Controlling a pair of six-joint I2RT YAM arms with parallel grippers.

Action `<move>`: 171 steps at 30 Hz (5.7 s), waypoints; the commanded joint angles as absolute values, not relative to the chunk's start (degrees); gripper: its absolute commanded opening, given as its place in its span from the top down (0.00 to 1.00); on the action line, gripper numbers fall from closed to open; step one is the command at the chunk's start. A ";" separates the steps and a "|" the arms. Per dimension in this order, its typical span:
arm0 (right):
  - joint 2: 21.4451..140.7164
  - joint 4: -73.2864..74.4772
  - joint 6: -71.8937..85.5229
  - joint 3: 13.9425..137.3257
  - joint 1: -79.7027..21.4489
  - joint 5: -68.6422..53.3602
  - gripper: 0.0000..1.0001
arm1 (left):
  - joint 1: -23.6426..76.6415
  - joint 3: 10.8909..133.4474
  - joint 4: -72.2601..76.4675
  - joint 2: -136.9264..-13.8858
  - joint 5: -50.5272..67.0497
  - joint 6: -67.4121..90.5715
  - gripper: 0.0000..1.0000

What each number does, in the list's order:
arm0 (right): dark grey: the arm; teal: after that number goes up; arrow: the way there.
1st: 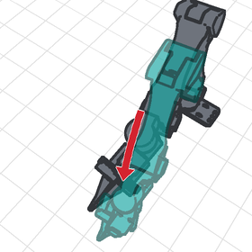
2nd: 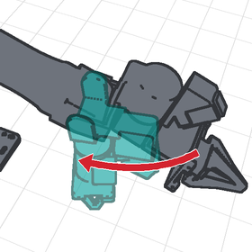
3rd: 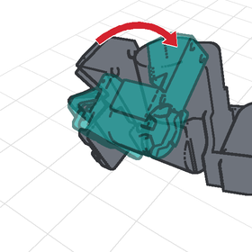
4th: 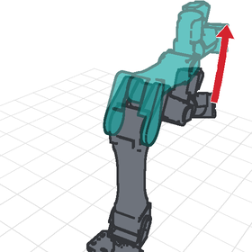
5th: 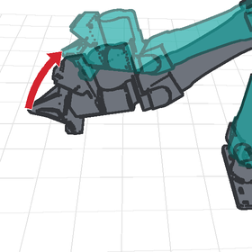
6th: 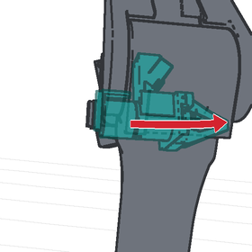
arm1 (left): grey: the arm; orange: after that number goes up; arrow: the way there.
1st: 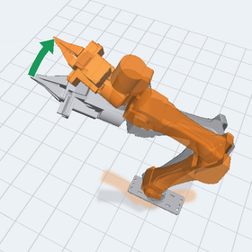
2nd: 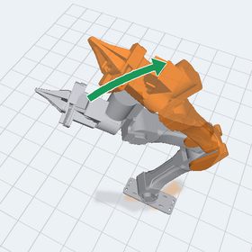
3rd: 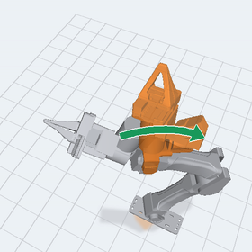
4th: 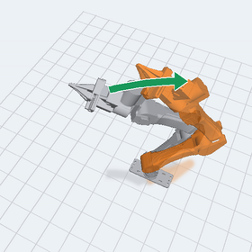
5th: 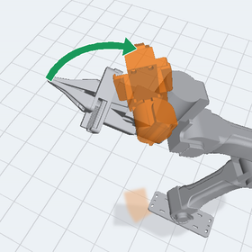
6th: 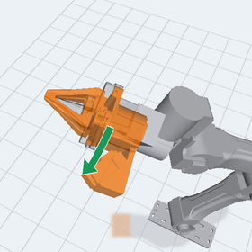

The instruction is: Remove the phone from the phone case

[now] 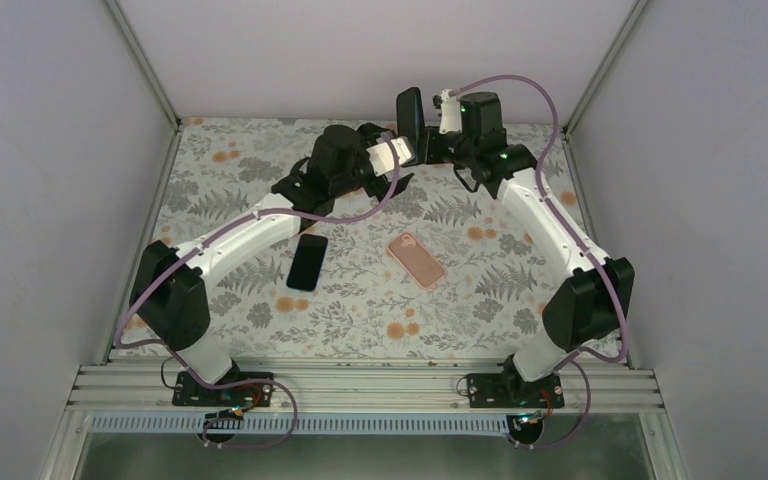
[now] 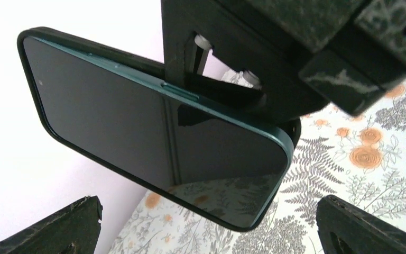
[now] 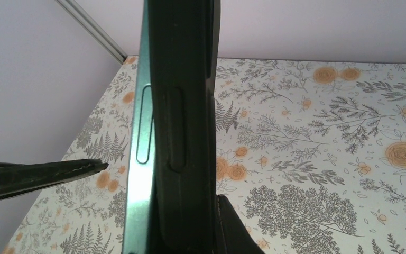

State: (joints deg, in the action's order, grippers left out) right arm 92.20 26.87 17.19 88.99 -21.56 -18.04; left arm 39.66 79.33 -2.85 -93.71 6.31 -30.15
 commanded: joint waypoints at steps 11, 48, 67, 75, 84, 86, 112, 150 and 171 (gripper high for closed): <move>92.16 22.94 16.76 90.00 -20.39 -19.75 0.97 | 39.97 80.53 7.80 -96.51 5.71 -26.56 0.00; 94.66 23.38 17.38 91.15 -20.42 -25.34 0.97 | 49.95 67.93 48.18 -102.91 -30.53 -38.84 0.26; 94.19 23.36 17.05 90.79 -20.22 -23.25 0.97 | 49.86 68.67 29.61 -96.73 -15.55 -29.40 0.15; 93.08 22.85 16.83 89.77 -20.26 -23.71 0.97 | 48.97 66.88 31.19 -95.69 -16.22 -29.43 0.15; 93.67 23.23 16.84 90.70 -20.22 -24.04 0.97 | 48.67 66.40 30.83 -94.27 -16.45 -29.68 0.15; 93.76 23.30 16.79 90.71 -20.21 -24.12 0.97 | 48.44 66.08 31.33 -94.26 -16.73 -29.86 0.16; 93.66 24.64 17.03 92.49 -20.21 -30.20 0.97 | 46.93 63.11 55.76 -104.13 -35.55 -44.38 0.26; 94.78 29.95 10.23 92.62 -19.75 -39.19 0.97 | 48.73 60.68 103.58 -119.73 -36.89 -78.89 0.97; 101.53 30.47 4.25 95.00 -12.26 -10.65 0.97 | 54.13 47.09 89.20 -100.70 -38.22 -71.94 0.98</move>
